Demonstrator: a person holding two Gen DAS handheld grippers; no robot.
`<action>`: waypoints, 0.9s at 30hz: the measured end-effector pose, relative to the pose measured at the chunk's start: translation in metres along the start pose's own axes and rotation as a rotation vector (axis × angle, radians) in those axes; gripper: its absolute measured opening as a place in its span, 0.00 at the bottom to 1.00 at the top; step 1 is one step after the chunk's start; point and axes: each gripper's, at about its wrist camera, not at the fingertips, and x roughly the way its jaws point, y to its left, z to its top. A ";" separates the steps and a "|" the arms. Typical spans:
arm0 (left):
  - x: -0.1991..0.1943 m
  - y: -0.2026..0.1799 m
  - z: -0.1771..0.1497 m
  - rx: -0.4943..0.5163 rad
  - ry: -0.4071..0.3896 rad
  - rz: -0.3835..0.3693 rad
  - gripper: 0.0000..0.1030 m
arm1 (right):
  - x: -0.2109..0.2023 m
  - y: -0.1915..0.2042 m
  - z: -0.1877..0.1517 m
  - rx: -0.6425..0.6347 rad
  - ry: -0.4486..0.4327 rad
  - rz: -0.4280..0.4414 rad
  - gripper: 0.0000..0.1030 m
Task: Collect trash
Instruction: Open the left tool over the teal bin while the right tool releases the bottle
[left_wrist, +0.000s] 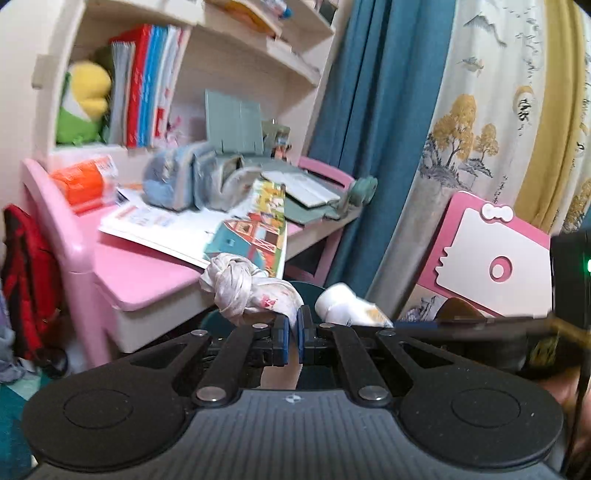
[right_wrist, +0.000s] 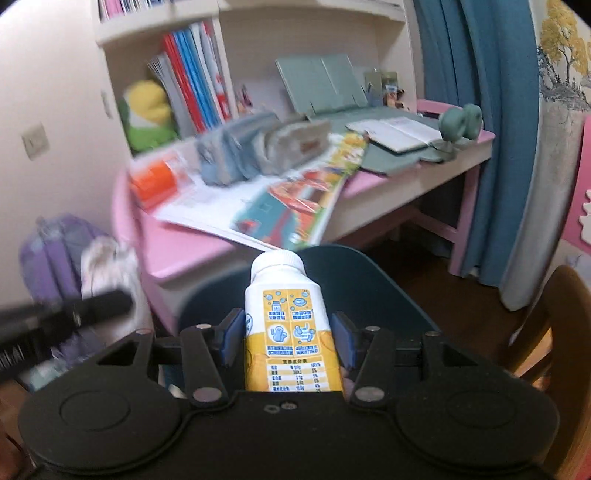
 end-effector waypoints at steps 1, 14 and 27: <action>0.014 0.000 0.001 -0.015 0.026 -0.011 0.04 | 0.008 -0.003 0.001 -0.001 0.012 -0.023 0.49; 0.096 0.012 -0.028 -0.061 0.250 -0.032 0.04 | 0.058 -0.012 -0.015 -0.090 0.204 -0.076 0.50; 0.083 0.008 -0.034 -0.045 0.266 0.007 0.47 | 0.036 -0.019 -0.015 -0.064 0.185 -0.060 0.52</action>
